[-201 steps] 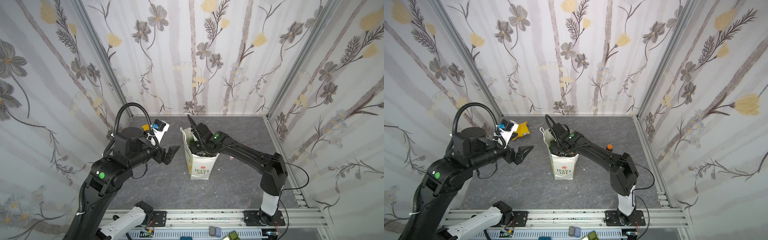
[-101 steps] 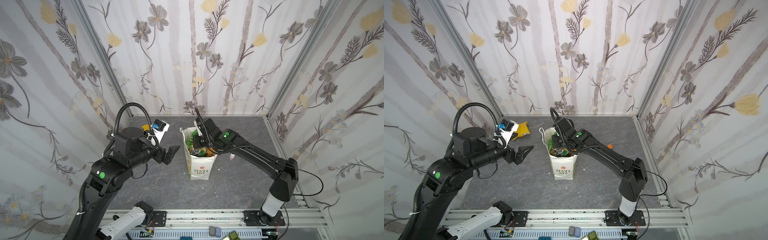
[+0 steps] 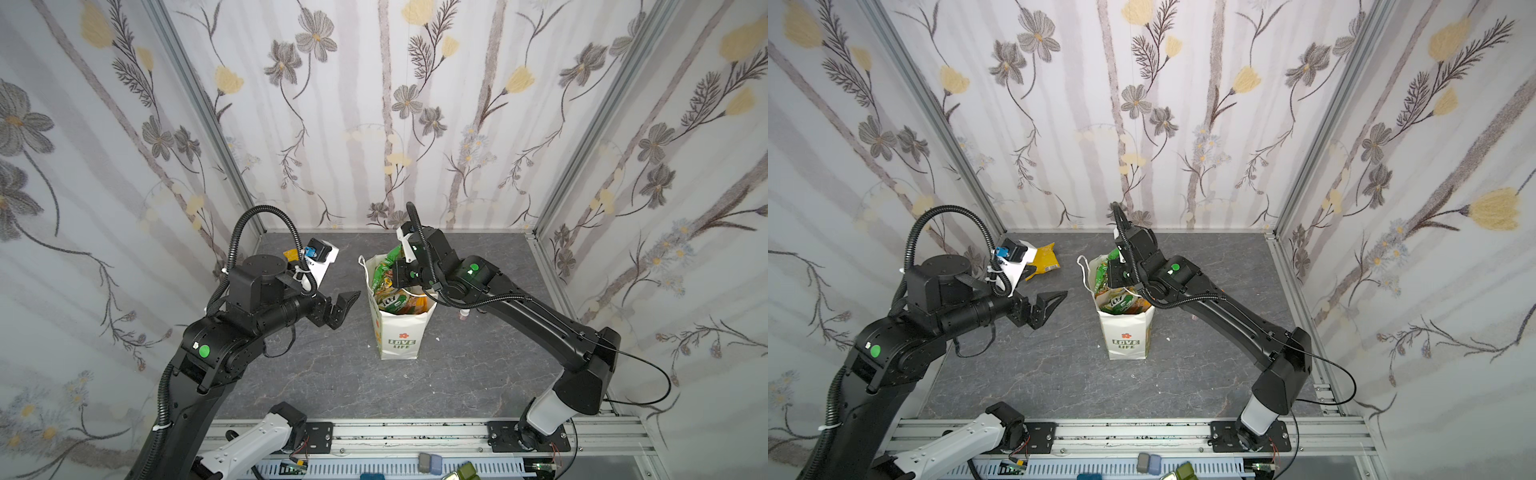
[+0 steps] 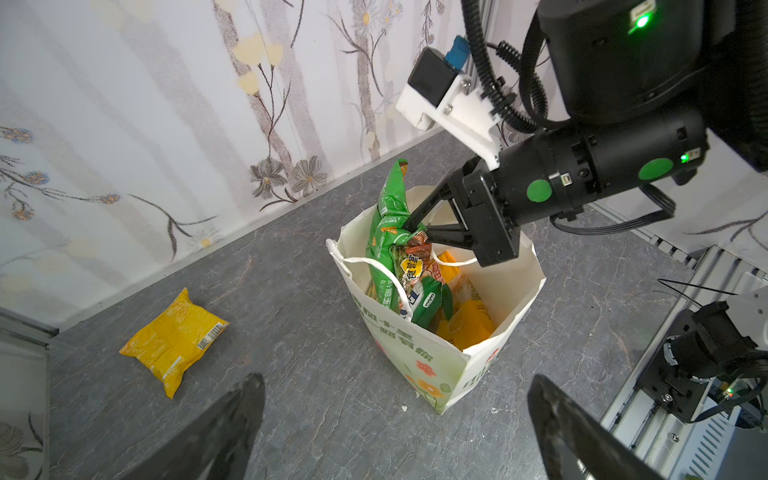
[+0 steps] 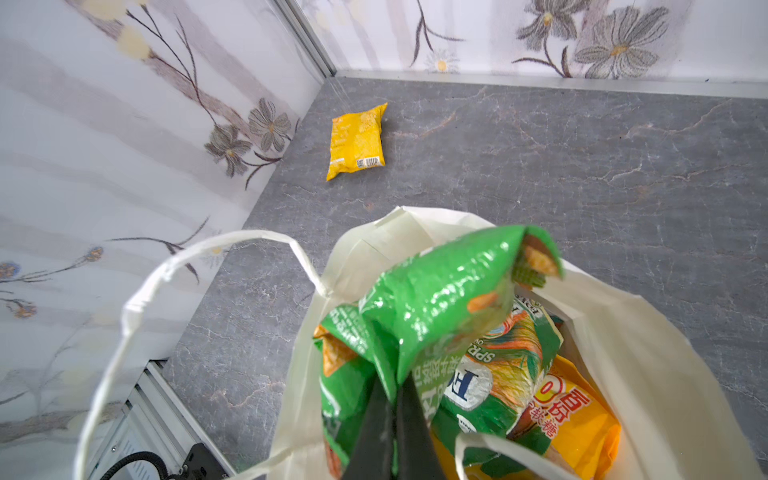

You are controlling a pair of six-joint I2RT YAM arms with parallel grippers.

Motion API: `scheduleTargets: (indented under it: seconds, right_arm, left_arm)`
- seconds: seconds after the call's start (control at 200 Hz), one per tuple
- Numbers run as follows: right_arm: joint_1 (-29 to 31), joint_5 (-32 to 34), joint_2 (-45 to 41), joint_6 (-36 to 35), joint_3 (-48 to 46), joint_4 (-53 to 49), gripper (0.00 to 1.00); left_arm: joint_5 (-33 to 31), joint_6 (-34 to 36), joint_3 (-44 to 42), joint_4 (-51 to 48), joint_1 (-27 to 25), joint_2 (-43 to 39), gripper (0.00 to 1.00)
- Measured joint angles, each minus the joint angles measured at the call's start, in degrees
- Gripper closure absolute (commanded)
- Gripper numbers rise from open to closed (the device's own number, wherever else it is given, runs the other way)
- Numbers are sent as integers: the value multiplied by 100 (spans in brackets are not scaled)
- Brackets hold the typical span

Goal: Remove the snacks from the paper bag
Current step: 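Lift the green chip bag out of the bag with the right gripper, then pass the green chip bag from the right gripper to the left gripper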

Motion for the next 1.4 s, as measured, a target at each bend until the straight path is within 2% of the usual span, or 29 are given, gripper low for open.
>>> scheduleTargets:
  seconds: [0.21,0.49,0.789,1.074,1.259,1.399]
  right_arm:
    - [-9,-33,-369,-2,201,363,100]
    - [-50,-33,-920,-7,186,1019,100]
    - [-74,-118,-1703,-208,-302,2260,100]
    - [-74,-345,-2100,-267,-833,3163,100]
    - [-79,-603,-2124,-262,-975,3366,100]
    - [-72,-800,-2116,-192,-1073,3499,100]
  left_arm:
    - [116,-363,-61,326,0,-72,0]
    - [313,-1580,-437,1338,0,-186,0]
    - [168,-4183,-957,3060,31,63,0]
    - [861,-7523,-2024,6155,280,715,0]
    - [957,-8883,-2354,7702,284,929,0]
    - [984,-9510,-2415,8327,282,1088,0]
